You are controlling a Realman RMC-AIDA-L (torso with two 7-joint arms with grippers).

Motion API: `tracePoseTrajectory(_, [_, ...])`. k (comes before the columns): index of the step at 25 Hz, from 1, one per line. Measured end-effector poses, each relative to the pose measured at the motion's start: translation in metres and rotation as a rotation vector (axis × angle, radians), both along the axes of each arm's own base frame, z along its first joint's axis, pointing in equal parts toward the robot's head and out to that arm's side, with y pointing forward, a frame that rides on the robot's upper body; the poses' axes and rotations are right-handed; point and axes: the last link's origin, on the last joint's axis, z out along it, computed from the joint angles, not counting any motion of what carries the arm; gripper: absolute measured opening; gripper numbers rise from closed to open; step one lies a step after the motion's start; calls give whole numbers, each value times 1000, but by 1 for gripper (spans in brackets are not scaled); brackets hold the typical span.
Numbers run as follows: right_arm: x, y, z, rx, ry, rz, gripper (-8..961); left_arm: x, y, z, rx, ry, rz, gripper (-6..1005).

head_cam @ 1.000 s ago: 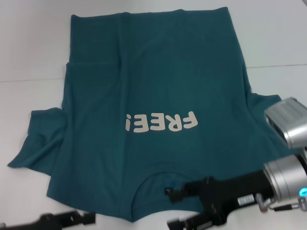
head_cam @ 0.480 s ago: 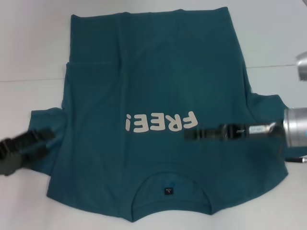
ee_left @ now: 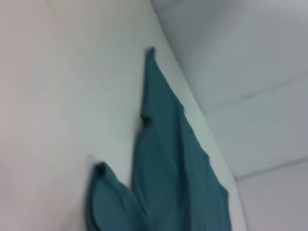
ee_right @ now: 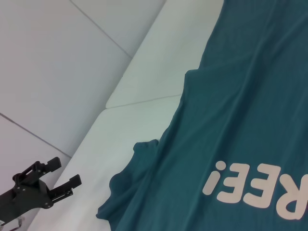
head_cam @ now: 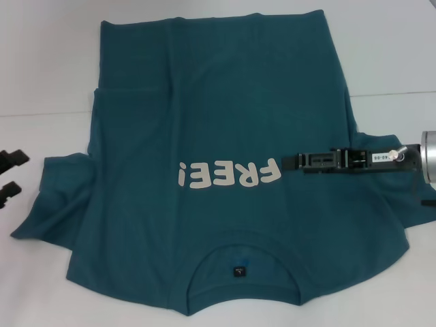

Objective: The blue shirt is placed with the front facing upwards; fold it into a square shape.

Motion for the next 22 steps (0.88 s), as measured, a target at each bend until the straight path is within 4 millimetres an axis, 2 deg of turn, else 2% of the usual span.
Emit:
tracePoseTrajectory(5, [-1, 2, 0, 0, -9, 4, 943, -11, 6, 2, 41, 79, 46, 811])
tracePoseTrajectory(14, [2, 5, -1, -7, -57, -9, 943, -10, 32, -4, -21, 436, -75, 787])
tracePoseTrajectory(22, [3, 7, -1, 3, -66, -18, 943, -1, 50, -20, -86, 493, -94, 765])
